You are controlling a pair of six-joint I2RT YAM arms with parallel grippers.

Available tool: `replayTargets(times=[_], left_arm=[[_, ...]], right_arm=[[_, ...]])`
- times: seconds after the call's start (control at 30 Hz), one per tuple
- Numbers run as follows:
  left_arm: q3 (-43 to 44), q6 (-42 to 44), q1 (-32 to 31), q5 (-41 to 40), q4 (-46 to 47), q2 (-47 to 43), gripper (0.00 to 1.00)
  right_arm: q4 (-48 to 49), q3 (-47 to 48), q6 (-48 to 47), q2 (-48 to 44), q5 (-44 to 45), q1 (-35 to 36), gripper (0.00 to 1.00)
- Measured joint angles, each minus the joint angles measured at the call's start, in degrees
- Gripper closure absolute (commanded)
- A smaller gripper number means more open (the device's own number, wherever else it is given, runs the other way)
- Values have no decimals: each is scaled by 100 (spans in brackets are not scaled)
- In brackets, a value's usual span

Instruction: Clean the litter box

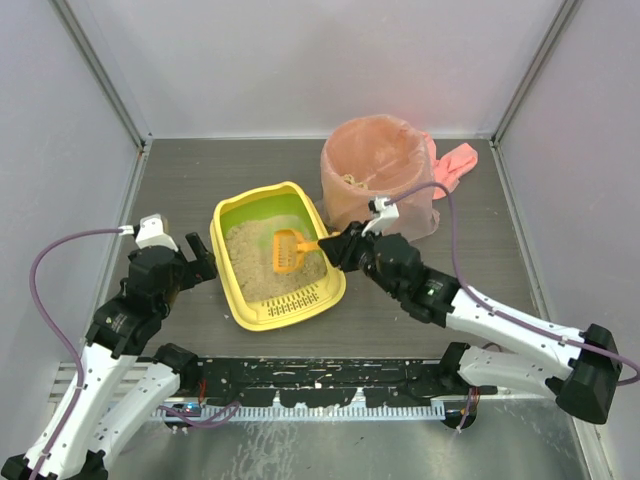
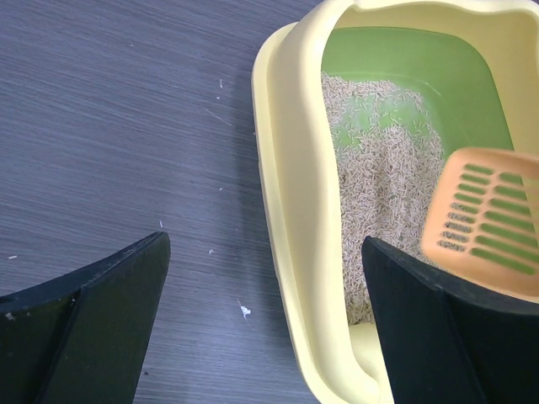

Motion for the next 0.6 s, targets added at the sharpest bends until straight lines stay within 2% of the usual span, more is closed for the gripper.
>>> replayTargets(times=[0.17, 0.2, 0.23, 0.4, 0.47, 0.6], left_arm=[[0, 0, 0, 9, -2, 20, 1], [0, 0, 0, 9, -4, 20, 1], [0, 0, 0, 9, -4, 20, 1], [0, 0, 0, 9, -2, 20, 0], [0, 0, 0, 9, -2, 20, 1], [0, 0, 0, 9, -4, 20, 2]], right_arm=[[450, -815, 393, 203, 852, 411, 72], [505, -868, 452, 267, 964, 446, 62], [575, -898, 496, 317, 1054, 468, 58], [859, -960, 629, 334, 1294, 490, 49], [885, -1014, 638, 249, 1379, 490, 43], [734, -1093, 570, -31, 1515, 490, 40]])
